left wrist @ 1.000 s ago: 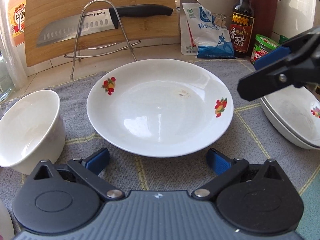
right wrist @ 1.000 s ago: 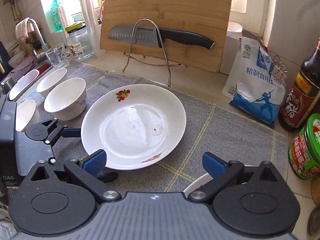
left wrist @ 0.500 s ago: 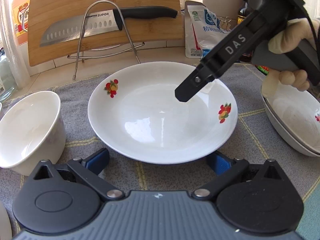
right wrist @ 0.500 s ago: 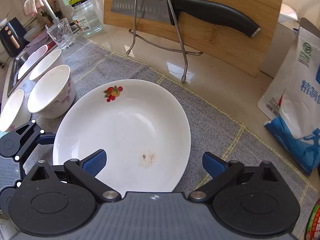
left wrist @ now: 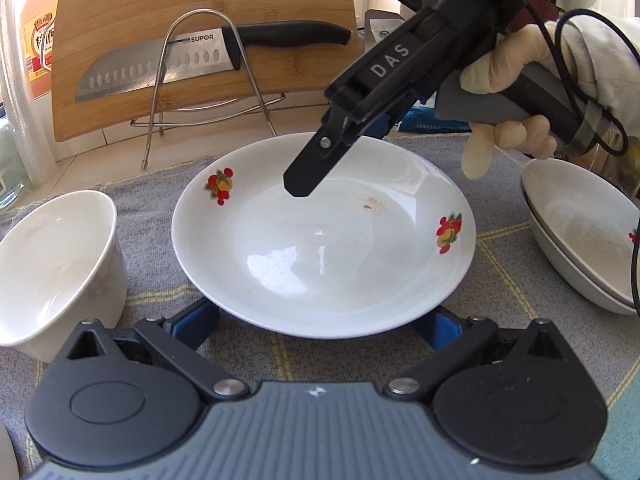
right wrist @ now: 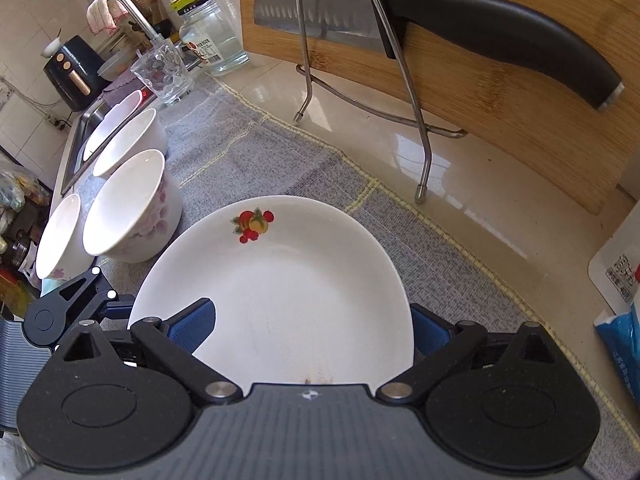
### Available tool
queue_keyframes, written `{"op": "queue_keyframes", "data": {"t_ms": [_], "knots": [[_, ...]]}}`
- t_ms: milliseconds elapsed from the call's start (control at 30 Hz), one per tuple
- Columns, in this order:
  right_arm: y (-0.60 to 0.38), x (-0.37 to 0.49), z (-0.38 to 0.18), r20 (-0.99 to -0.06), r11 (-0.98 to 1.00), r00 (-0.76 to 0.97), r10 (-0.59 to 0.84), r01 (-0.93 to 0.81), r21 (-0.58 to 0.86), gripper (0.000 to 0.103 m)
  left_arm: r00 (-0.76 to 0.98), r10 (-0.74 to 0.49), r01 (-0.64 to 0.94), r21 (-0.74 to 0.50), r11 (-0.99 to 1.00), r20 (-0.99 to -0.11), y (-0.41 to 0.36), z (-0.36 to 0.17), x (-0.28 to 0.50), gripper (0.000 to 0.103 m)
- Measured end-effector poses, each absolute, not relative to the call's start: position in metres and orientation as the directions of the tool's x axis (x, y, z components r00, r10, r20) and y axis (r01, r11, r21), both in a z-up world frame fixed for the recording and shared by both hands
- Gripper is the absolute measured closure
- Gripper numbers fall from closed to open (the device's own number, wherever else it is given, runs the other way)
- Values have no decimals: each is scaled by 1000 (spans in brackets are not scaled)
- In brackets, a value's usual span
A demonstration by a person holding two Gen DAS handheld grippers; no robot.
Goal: Organize plates and bowls
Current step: 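Close the right gripper on the flower-print plate's rim, then lift the flower-print plate with the right gripper and carry it over the plate stack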
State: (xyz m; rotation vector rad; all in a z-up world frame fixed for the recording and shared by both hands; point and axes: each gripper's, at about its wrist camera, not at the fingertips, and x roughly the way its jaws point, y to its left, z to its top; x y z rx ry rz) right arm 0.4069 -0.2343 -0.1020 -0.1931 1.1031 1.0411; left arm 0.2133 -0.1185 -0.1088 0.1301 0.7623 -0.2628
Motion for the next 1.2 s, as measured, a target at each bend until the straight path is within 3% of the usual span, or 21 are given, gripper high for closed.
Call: {"op": "queue_keyframes", "data": {"t_ms": [200,367,1200], "knots": [[-231,415,-101,-801,536,39,597,-763,363,13,691,-208,306,19,952,-692,-118,-107,213,6],[-231,419,-101,-800,532,18,600,-755,382,15,690,-215,314,19,949,-691,-118,-107,212,6],[-245,393,-82,-790,523,0,613,-749,407,15,658,-228,359,33,933,-717,-121,-90,195,8]]}}
